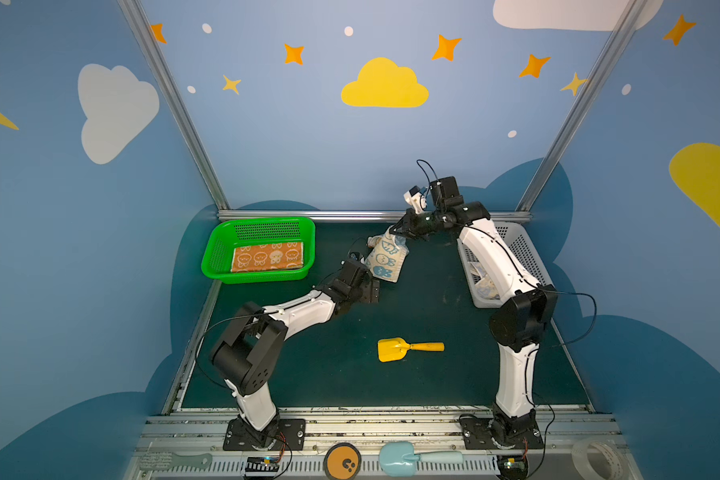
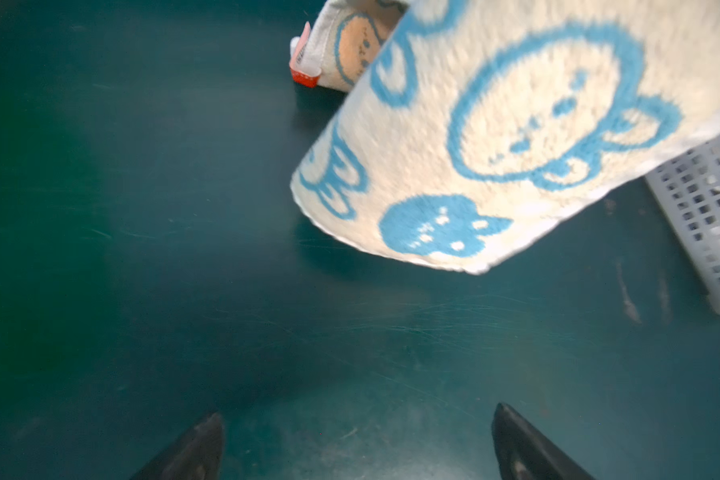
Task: Fold and stack the towels
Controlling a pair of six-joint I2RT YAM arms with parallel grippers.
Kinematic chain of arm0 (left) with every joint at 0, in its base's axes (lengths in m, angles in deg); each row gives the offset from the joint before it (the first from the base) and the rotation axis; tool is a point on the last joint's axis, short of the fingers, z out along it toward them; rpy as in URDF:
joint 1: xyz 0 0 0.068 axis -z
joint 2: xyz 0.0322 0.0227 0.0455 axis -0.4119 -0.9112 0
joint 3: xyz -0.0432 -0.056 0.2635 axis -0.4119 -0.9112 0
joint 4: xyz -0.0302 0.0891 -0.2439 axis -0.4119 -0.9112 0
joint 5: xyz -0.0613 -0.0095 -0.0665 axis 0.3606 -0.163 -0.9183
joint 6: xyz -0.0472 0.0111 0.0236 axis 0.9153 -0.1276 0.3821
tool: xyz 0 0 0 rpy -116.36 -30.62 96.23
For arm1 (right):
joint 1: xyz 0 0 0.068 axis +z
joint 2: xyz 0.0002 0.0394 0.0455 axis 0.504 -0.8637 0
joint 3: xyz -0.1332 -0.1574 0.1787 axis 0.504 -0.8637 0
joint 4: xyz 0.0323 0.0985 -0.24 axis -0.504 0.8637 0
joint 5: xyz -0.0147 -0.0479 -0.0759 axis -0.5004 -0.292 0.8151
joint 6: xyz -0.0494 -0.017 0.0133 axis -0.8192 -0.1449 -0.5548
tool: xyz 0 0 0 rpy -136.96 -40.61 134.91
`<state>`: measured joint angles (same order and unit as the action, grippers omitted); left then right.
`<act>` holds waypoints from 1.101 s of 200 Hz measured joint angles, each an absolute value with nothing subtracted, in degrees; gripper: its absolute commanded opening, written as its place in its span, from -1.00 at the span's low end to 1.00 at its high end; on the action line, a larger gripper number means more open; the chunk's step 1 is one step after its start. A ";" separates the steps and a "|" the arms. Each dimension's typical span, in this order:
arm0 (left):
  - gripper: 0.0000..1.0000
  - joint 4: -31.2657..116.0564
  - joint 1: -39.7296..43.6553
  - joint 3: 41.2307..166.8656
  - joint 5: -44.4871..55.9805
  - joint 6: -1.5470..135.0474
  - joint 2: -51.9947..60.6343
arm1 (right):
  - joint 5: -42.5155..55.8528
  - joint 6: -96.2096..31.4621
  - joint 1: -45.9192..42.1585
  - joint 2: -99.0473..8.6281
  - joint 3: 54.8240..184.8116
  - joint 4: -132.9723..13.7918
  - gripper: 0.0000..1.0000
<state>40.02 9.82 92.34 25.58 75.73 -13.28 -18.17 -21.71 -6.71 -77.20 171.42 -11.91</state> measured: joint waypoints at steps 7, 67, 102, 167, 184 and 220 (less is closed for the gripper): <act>0.99 40.83 9.82 92.12 25.12 76.32 -13.28 | -18.20 -21.43 -6.63 -77.98 172.93 -11.80 -1.00; 0.99 41.92 9.74 90.50 29.14 78.48 -11.88 | -18.30 -19.79 -5.07 -79.86 177.02 -11.87 -1.00; 0.99 41.01 8.40 86.88 33.03 79.05 -5.83 | -18.30 -18.52 -1.71 -80.04 176.93 -12.22 -1.00; 0.99 40.81 5.23 80.62 37.51 79.97 6.21 | -19.51 -16.97 1.20 -79.18 168.47 -16.81 -1.00; 0.99 40.83 5.02 80.58 37.86 79.97 6.04 | -19.35 -16.23 -1.79 -79.25 161.61 -18.56 -1.00; 0.99 40.83 4.97 80.58 37.23 79.99 3.24 | -18.85 -15.81 -8.53 -83.16 154.44 -16.83 -1.00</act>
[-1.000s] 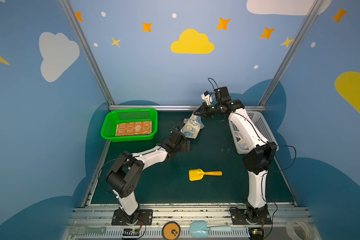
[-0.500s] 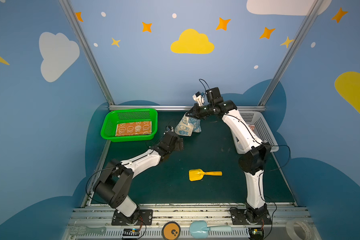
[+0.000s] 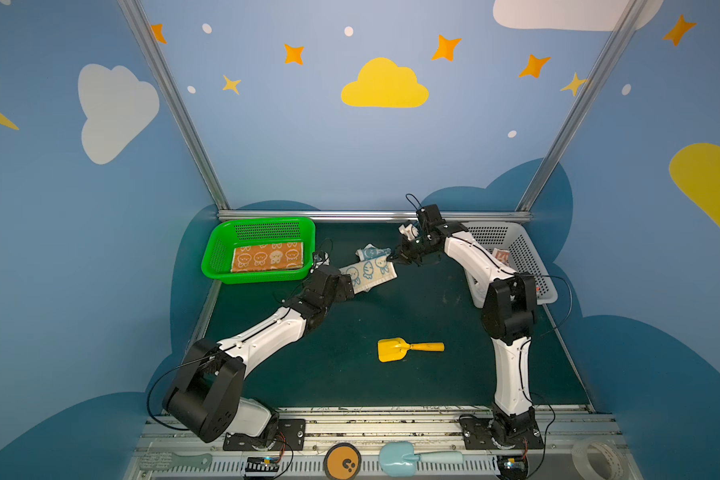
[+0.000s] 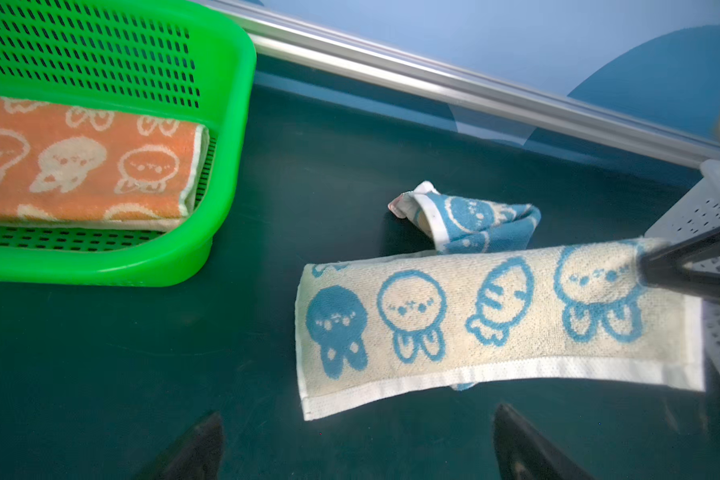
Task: Fold and stack the towels
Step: 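Lay the spread towel down and hold its ends with both grippers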
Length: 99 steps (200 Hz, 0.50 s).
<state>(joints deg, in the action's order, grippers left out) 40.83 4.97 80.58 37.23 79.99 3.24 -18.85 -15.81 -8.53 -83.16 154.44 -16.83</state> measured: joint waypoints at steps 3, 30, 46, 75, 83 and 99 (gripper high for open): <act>0.99 40.83 4.97 80.58 37.03 79.99 2.81 | -18.74 -15.99 -8.92 -83.62 154.22 -16.57 -1.00; 0.99 40.09 4.97 81.67 35.28 79.92 -1.54 | -17.91 -17.28 -10.12 -85.22 150.62 -15.08 -1.00; 0.99 38.71 4.97 83.27 33.69 79.73 -4.32 | -17.12 -18.17 -9.82 -85.22 148.28 -14.40 -1.00; 0.99 36.33 4.97 84.03 31.57 79.22 -6.48 | -14.72 -20.03 -9.69 -85.52 146.33 -13.33 -0.95; 0.99 35.43 4.97 84.03 31.54 78.94 -6.66 | -13.98 -20.56 -9.82 -85.52 145.98 -13.18 -0.83; 0.99 33.44 4.95 84.06 31.65 78.52 -6.68 | -12.69 -21.54 -10.10 -85.52 145.26 -12.79 -0.43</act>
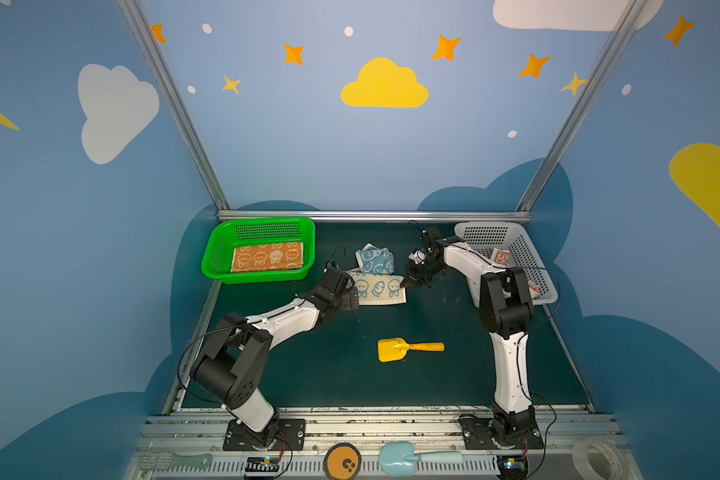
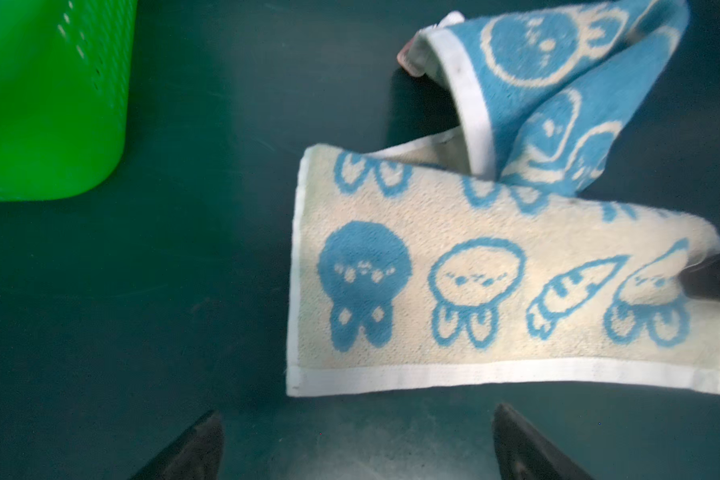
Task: Fold and stack the towels
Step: 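Lay the spread towel down and hold its ends with both grippers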
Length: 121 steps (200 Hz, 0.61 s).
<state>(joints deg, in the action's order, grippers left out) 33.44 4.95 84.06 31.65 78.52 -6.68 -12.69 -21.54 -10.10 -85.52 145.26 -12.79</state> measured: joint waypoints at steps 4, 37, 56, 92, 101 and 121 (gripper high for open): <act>0.99 32.94 4.93 84.08 31.67 78.39 -6.70 | -12.49 -21.34 -10.14 -85.52 145.00 -12.79 -0.34; 0.99 28.63 4.12 86.39 31.04 77.32 -8.32 | -9.74 -23.55 -10.06 -84.45 141.83 -12.46 0.21; 0.99 27.06 3.20 87.92 29.62 77.10 -9.39 | -8.29 -24.84 -9.40 -82.05 138.88 -12.37 0.32; 0.99 26.49 0.38 88.52 24.64 77.48 -10.83 | -6.52 -26.33 -7.85 -76.10 133.57 -12.81 0.45; 0.99 26.49 -0.69 88.52 23.02 77.65 -11.58 | -6.39 -26.59 -7.52 -74.97 132.32 -13.07 0.47; 0.98 26.51 -2.70 88.54 19.74 78.11 -13.81 | -6.44 -26.98 -7.00 -73.83 129.41 -14.43 0.56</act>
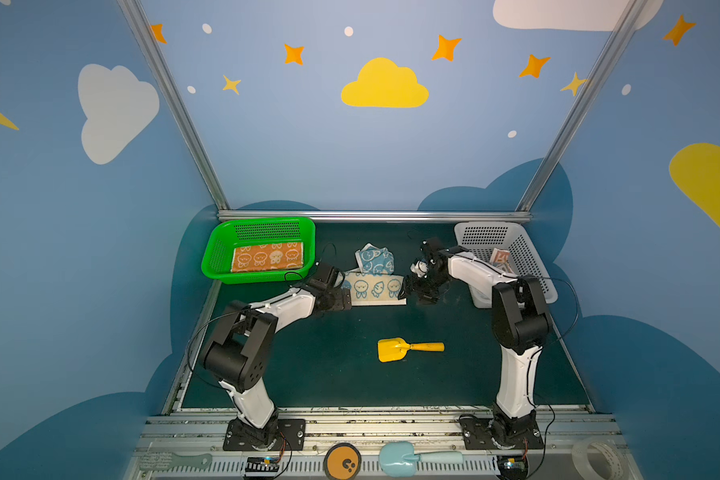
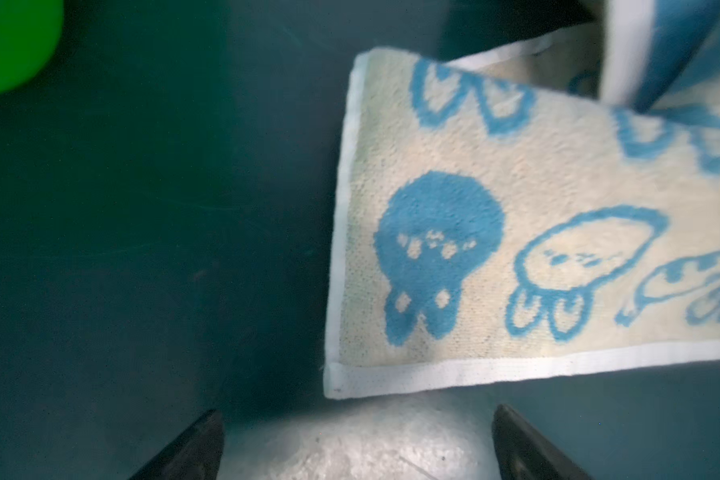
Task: Fold and stack the towels
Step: 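Lay the spread towel down and hold its ends with both grippers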
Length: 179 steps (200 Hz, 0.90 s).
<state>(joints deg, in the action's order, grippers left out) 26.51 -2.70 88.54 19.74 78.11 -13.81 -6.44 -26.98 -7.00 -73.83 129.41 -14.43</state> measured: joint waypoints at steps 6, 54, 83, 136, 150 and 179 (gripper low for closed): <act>0.97 26.58 -3.16 88.54 19.11 78.31 -14.40 | -6.44 -27.07 -6.89 -73.79 128.76 -14.69 0.58; 0.78 28.33 -3.44 90.24 16.20 78.94 -16.21 | -6.22 -27.66 -6.36 -73.79 126.70 -16.06 0.67; 0.46 29.23 -3.60 91.77 15.28 78.83 -18.07 | -6.24 -27.83 -6.25 -73.81 126.70 -16.83 0.67; 0.02 31.39 -3.81 92.91 13.99 77.87 -20.30 | -6.22 -27.83 -6.21 -73.81 126.70 -17.40 0.67; -0.04 31.74 -3.95 92.78 13.64 77.59 -20.36 | -6.24 -27.83 -6.21 -73.79 126.70 -17.42 0.67; -0.10 33.09 -4.10 91.51 13.58 77.15 -19.90 | -6.22 -27.81 -6.19 -73.81 126.70 -17.44 0.67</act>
